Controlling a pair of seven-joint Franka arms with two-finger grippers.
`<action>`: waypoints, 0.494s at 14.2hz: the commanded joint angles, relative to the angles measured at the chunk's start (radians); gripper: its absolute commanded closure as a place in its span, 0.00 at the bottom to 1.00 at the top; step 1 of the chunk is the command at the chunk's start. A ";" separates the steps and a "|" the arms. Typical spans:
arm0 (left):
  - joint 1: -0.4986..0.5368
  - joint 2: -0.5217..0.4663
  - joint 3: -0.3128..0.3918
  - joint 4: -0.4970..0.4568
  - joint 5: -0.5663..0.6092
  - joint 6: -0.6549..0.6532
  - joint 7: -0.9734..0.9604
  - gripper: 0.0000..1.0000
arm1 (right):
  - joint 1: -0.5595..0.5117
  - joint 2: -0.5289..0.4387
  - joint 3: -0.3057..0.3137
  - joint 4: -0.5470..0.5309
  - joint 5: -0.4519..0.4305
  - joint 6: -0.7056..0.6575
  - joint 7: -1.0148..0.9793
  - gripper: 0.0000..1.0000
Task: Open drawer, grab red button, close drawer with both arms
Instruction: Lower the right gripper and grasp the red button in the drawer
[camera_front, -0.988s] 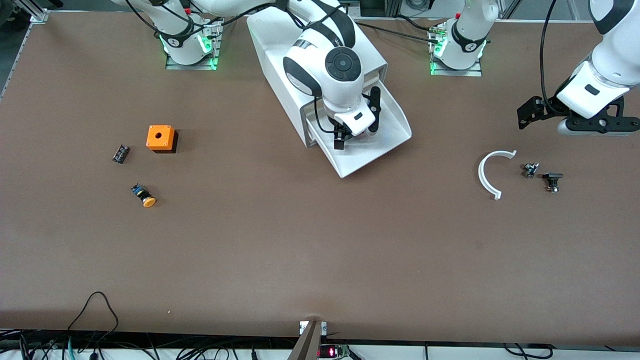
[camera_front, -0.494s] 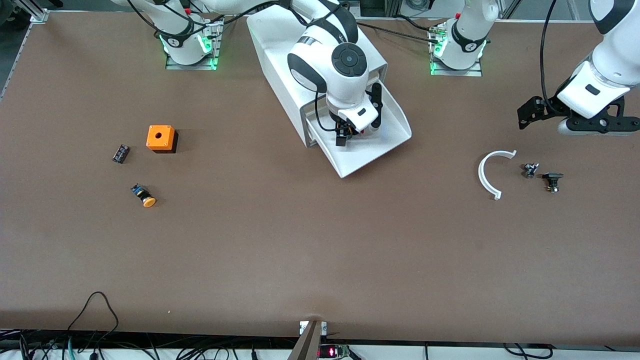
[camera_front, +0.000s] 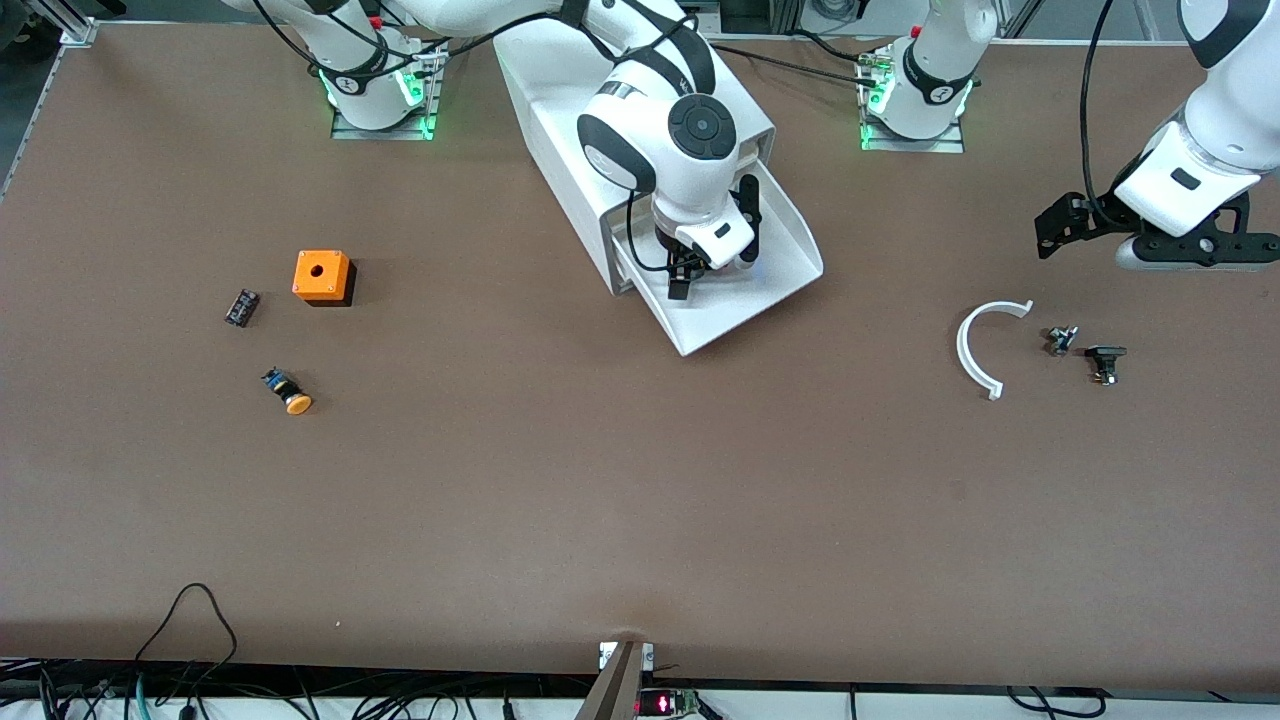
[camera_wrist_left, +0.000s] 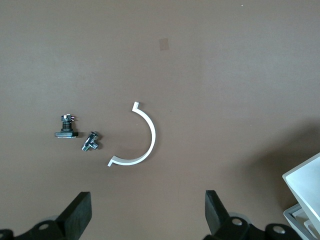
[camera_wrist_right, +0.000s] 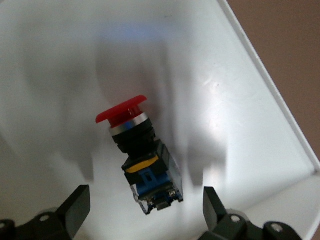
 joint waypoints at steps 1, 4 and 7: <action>-0.008 0.014 0.003 0.032 0.017 -0.013 -0.004 0.00 | 0.012 0.007 -0.002 0.002 -0.019 0.032 -0.006 0.01; -0.008 0.015 0.003 0.034 0.017 -0.013 -0.004 0.00 | 0.014 0.022 -0.002 0.002 -0.022 0.066 -0.013 0.15; -0.008 0.015 0.006 0.044 0.017 -0.013 0.002 0.00 | 0.020 0.020 -0.002 0.005 -0.051 0.069 -0.018 0.34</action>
